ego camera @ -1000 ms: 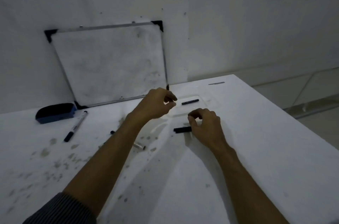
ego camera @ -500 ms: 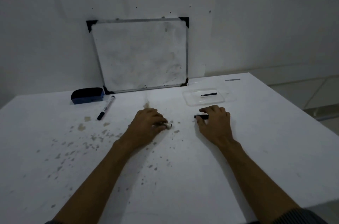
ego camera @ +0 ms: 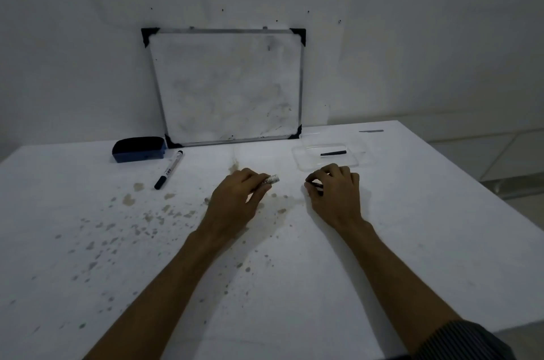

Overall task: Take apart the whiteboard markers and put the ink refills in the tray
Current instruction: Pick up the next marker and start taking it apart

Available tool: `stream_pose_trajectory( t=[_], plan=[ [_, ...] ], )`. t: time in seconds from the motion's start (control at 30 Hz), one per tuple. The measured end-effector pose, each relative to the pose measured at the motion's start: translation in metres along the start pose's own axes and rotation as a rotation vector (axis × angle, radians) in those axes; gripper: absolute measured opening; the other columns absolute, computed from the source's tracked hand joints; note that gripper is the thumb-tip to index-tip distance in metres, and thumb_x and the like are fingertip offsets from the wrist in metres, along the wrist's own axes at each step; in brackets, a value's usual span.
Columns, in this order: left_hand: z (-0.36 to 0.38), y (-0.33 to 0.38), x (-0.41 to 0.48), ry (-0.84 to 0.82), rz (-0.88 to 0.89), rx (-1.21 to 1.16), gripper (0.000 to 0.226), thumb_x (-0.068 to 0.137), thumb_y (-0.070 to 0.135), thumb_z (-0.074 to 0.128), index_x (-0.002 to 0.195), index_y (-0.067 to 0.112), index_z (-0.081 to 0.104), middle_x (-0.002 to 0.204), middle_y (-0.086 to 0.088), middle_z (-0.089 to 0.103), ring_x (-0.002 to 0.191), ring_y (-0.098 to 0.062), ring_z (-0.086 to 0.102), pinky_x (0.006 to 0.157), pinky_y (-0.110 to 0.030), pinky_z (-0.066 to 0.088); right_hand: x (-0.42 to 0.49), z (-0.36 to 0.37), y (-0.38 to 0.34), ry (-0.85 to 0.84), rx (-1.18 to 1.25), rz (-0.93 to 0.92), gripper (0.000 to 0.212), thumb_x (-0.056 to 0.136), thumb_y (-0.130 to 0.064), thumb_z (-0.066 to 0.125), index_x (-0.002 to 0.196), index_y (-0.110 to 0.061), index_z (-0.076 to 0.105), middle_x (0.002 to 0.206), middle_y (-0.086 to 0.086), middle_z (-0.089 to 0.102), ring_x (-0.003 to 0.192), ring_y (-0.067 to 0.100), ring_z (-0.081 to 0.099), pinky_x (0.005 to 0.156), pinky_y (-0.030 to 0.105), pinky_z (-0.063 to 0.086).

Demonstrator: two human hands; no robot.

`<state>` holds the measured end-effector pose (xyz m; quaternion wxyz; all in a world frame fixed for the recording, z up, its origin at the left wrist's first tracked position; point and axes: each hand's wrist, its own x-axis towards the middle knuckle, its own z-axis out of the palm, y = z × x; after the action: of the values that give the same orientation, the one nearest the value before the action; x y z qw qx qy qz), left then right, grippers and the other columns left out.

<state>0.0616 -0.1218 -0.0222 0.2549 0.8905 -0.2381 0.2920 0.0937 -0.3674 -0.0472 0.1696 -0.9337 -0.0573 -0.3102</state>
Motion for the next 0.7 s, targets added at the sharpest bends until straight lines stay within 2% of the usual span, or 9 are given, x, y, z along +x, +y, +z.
stream_pose_trajectory(
  t=[0.1,0.2,0.3,0.37,0.47,0.53,0.6,0.7],
  plan=[
    [-0.011,0.003,0.003,-0.039,-0.193,-0.25,0.026,0.101,0.034,0.063,0.116,0.017,0.075,0.093,0.003,0.073,0.078,-0.012,0.067,0.072,-0.032,0.057,0.009,-0.008,-0.01,0.048,0.078,-0.05,0.015,0.092,-0.039,0.068,0.101,-0.029,0.075,0.103,-0.003,0.068,0.098,0.022,0.059,0.082,0.037,0.035],
    [-0.028,0.01,0.01,-0.107,-0.449,-0.49,0.024,0.1,0.036,0.063,0.112,0.021,0.076,0.089,0.006,0.077,0.074,-0.008,0.07,0.07,-0.023,0.059,0.022,-0.025,-0.041,0.089,0.315,-0.016,0.015,0.095,-0.041,0.066,0.104,-0.031,0.073,0.101,-0.011,0.07,0.095,0.015,0.059,0.083,0.032,0.035],
    [-0.044,0.014,0.009,-0.191,-0.559,-0.68,0.025,0.1,0.039,0.062,0.099,0.019,0.077,0.079,0.006,0.074,0.066,-0.011,0.069,0.055,-0.014,0.051,0.032,-0.041,-0.077,-0.005,0.761,0.199,0.018,0.098,-0.042,0.063,0.106,-0.028,0.073,0.098,-0.018,0.072,0.09,0.003,0.063,0.082,0.021,0.046],
    [-0.049,0.01,0.002,-0.169,-0.594,-0.809,0.024,0.101,0.034,0.062,0.098,0.015,0.075,0.075,0.004,0.071,0.062,-0.012,0.066,0.052,-0.018,0.05,0.034,-0.041,-0.093,-0.102,1.003,0.365,0.022,0.098,-0.04,0.064,0.106,-0.024,0.075,0.095,-0.014,0.075,0.083,-0.002,0.065,0.076,0.016,0.048],
    [-0.047,-0.007,-0.013,-0.113,-0.66,-1.004,0.026,0.104,0.025,0.058,0.112,0.006,0.073,0.087,-0.006,0.069,0.065,-0.018,0.064,0.054,-0.029,0.055,0.027,-0.023,-0.104,-0.212,1.349,0.653,0.02,0.095,-0.036,0.069,0.1,-0.019,0.079,0.094,-0.006,0.077,0.078,0.009,0.061,0.073,0.026,0.05],
    [-0.043,-0.014,-0.018,-0.113,-0.713,-1.055,0.027,0.105,0.023,0.056,0.116,0.004,0.072,0.091,-0.008,0.07,0.067,-0.02,0.065,0.055,-0.03,0.057,0.019,-0.009,-0.107,-0.257,1.553,0.822,0.018,0.094,-0.032,0.072,0.095,-0.015,0.08,0.095,0.0,0.075,0.077,0.013,0.057,0.072,0.03,0.049],
    [-0.04,-0.016,-0.018,-0.134,-0.73,-1.075,0.027,0.104,0.022,0.056,0.118,0.003,0.071,0.089,-0.009,0.071,0.063,-0.019,0.066,0.054,-0.028,0.057,0.014,0.002,-0.109,-0.277,1.652,0.906,0.02,0.093,-0.03,0.073,0.098,-0.012,0.08,0.095,0.003,0.074,0.075,0.014,0.056,0.069,0.03,0.048],
    [-0.038,-0.017,-0.017,-0.148,-0.736,-1.1,0.027,0.103,0.02,0.059,0.122,0.004,0.07,0.09,-0.01,0.072,0.064,-0.018,0.067,0.055,-0.027,0.056,0.011,0.012,-0.108,-0.276,1.679,0.924,0.024,0.093,-0.029,0.073,0.104,-0.008,0.077,0.089,0.0,0.073,0.073,0.014,0.055,0.065,0.029,0.047]
  ],
)
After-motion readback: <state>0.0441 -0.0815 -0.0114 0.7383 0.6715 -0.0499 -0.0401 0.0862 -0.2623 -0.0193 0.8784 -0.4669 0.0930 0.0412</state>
